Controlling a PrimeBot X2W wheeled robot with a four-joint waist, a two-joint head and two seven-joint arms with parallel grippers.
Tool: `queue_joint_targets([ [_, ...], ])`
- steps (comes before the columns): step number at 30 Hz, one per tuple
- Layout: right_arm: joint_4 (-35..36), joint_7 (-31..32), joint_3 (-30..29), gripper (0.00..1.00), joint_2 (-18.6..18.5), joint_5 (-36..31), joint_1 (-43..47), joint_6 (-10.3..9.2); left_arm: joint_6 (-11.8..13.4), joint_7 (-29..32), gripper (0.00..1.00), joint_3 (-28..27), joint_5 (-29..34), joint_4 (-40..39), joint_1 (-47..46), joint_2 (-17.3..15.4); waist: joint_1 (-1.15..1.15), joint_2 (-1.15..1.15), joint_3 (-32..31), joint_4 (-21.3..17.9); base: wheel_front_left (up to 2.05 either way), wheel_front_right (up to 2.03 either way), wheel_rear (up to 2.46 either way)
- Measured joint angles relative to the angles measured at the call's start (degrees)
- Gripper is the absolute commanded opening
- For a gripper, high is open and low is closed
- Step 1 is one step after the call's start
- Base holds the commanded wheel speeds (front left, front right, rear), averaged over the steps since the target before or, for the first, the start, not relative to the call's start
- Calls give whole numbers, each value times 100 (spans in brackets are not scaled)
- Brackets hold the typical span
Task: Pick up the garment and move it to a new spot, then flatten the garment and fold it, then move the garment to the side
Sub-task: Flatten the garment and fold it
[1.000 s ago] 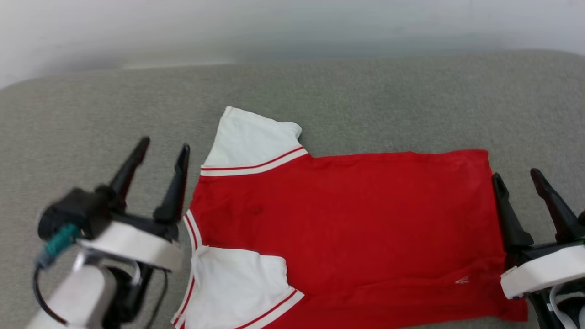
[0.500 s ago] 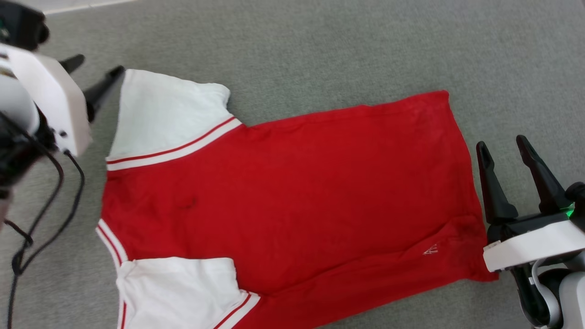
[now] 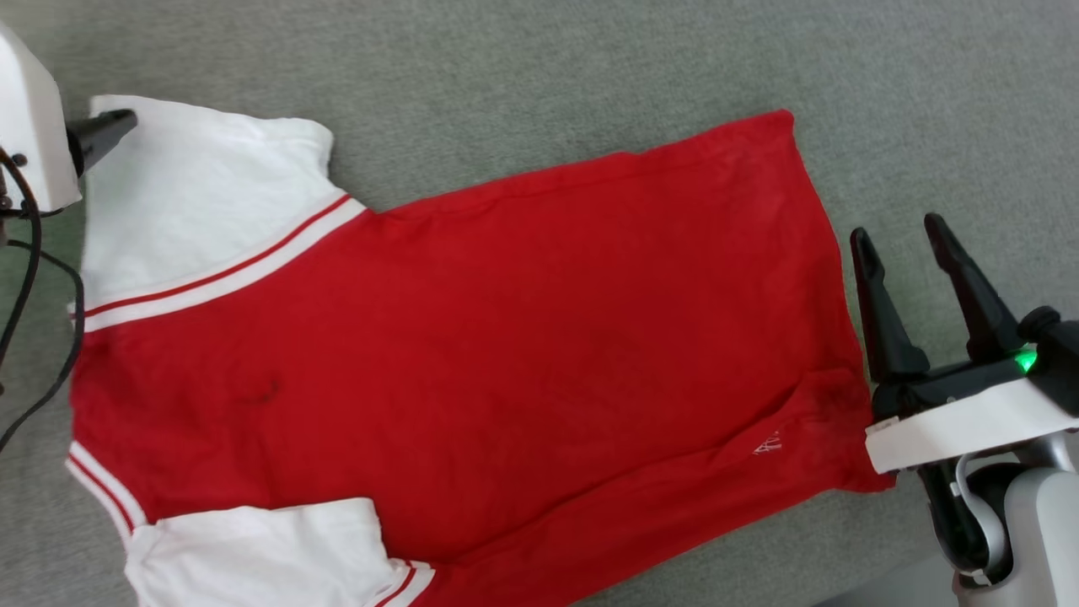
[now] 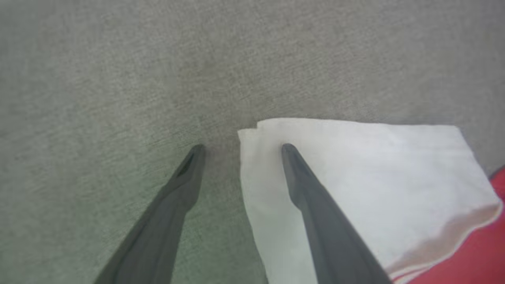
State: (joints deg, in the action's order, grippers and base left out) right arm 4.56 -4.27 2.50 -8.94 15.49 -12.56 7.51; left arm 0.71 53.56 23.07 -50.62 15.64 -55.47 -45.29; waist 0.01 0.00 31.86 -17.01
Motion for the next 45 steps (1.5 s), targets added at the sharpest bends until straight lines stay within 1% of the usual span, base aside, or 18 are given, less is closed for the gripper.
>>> queue_joint_targets([
  [5,-27,-22,-77,100,96,-47,-43,-1,73,159,100,57,-7,135,3,-42,0,0,144,-114,0,0,0],
  [7,-51,-24,-88,100,109,-89,-44,0,37,176,100,80,1,143,6,-94,0,0,174,-135,0,0,0],
  [8,-54,-24,-87,100,121,-90,-46,0,-19,176,80,109,13,130,16,-114,-1,0,179,-140,0,0,0],
  [9,-56,-24,-91,100,134,-96,-47,0,-71,172,12,140,45,118,19,-126,0,0,179,-140,0,0,0],
  [10,-63,-24,-99,100,138,-98,-47,-1,-118,152,0,156,54,101,29,-129,-1,0,178,-136,0,0,0],
  [14,-66,-15,-122,100,138,-142,-51,0,-132,-265,0,129,54,166,126,70,0,0,112,-92,0,0,0],
  [16,-44,12,-122,100,127,-164,-55,0,-182,-424,0,137,70,215,156,112,0,0,45,-57,0,0,0],
  [18,-42,47,-137,100,64,-210,-63,0,-291,-692,0,160,123,236,236,181,0,0,-45,-19,0,0,0],
  [20,1,149,-157,100,-30,-258,-61,0,-423,-886,0,200,154,218,272,242,0,0,-161,44,0,0,0],
  [25,98,654,-144,100,-400,-294,-46,0,-588,-1389,0,240,211,-43,378,285,0,0,-459,249,0,0,0],
  [28,109,1322,-135,100,-710,-200,-48,0,-678,-1623,0,301,255,-366,479,288,0,0,-623,412,0,0,0],
  [30,152,1834,-87,100,-972,-99,-74,0,-731,-1704,0,466,392,-659,547,209,-1,0,-704,532,0,0,0],
  [32,212,2361,35,100,-1341,-43,-151,1,-751,-1807,0,559,413,-958,626,178,-1,0,-766,661,0,0,0],
  [35,261,3208,132,100,-1762,186,-315,2,-773,-1919,0,666,444,-1377,742,168,-1,0,-823,855,0,0,0],
  [37,230,3732,103,100,-1876,433,-511,-1,-777,-2036,0,711,504,-1666,815,138,-1,0,-840,979,0,0,0],
  [40,167,4448,276,100,-2229,565,-854,1,-775,-2202,0,708,515,-2073,890,138,-1,0,-818,1139,0,0,0],
  [42,59,4907,353,100,-2328,772,-1097,0,-759,-2228,0,730,517,-2358,981,141,-1,0,-774,1233,0,0,0],
  [45,-100,5453,436,100,-2450,860,-1511,0,-700,-2250,0,745,557,-2725,1040,148,-1,0,-659,1358,0,0,0],
])
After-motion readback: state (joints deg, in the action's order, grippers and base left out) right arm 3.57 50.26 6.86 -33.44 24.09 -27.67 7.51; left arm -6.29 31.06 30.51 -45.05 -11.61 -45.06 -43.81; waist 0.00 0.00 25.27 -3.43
